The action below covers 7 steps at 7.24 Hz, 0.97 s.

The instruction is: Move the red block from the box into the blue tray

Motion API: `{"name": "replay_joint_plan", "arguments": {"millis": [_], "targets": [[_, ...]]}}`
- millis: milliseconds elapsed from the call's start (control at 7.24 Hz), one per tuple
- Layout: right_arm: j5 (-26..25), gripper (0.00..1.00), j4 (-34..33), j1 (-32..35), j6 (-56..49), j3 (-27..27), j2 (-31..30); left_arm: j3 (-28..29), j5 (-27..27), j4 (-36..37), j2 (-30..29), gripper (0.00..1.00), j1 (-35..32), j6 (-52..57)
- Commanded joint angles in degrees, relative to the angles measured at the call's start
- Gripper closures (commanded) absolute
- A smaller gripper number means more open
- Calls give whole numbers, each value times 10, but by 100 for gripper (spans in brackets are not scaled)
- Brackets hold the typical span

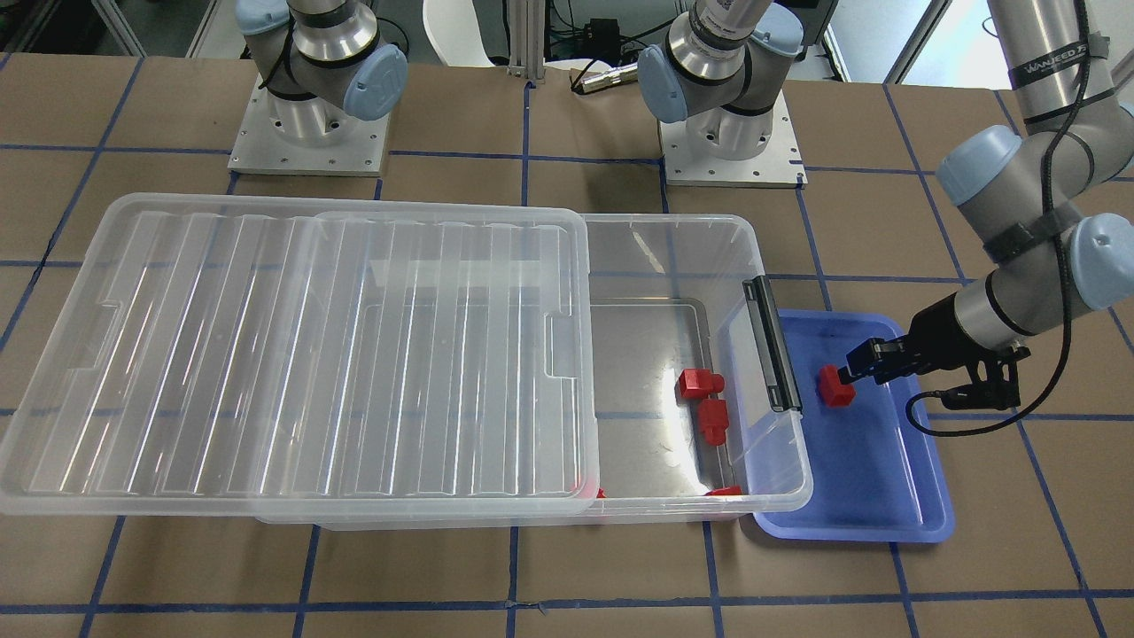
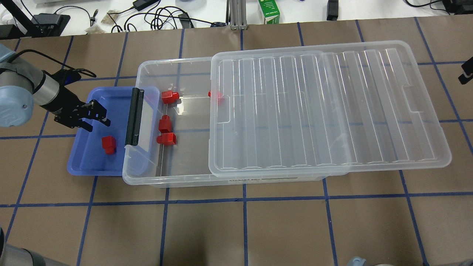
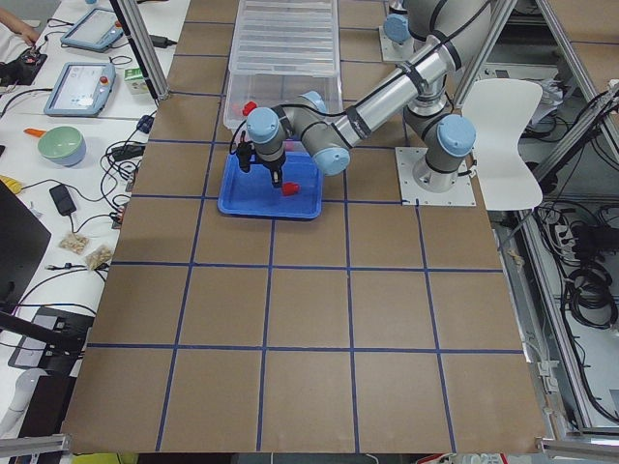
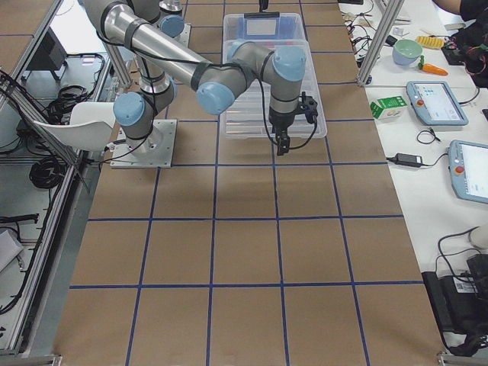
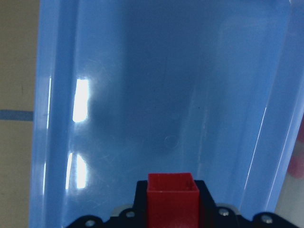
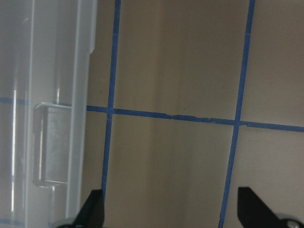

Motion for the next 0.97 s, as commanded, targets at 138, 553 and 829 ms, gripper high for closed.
{"name": "replay_joint_plan", "arguments": {"millis": [138,553,829], "targets": [[4,0,-65,4,5,57,13,123,61,-115,31,0,-74,-44],[7,0,-64,8,5,74,12,158,107,-168,91,0,-172,-132],[5,0,-68,42,19,72,12,147,117,-187,133,0,-198,-136]]}}
